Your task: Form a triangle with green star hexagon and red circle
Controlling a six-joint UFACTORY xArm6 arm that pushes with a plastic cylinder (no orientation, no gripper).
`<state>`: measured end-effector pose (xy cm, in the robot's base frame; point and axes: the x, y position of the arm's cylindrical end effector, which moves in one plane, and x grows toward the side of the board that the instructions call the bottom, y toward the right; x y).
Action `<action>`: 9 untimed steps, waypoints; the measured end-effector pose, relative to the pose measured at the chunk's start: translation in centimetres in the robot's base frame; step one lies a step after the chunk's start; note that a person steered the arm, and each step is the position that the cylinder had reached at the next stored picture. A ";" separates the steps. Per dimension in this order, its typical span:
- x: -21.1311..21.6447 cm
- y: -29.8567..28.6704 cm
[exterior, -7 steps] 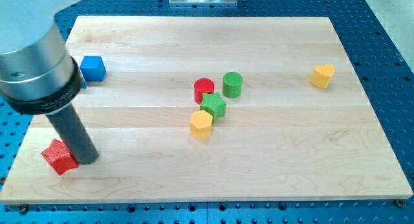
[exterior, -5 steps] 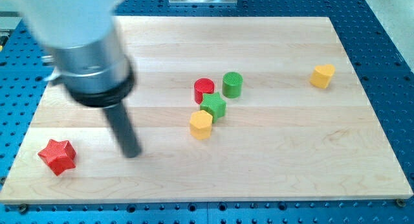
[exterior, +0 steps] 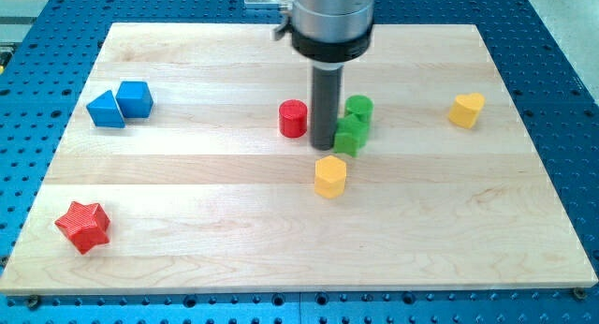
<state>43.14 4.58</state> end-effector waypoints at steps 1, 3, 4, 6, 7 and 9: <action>-3.6 1.1; -3.9 -3.4; 1.6 -5.5; 6.5 -8.2; 6.2 -8.2; 0.0 -5.8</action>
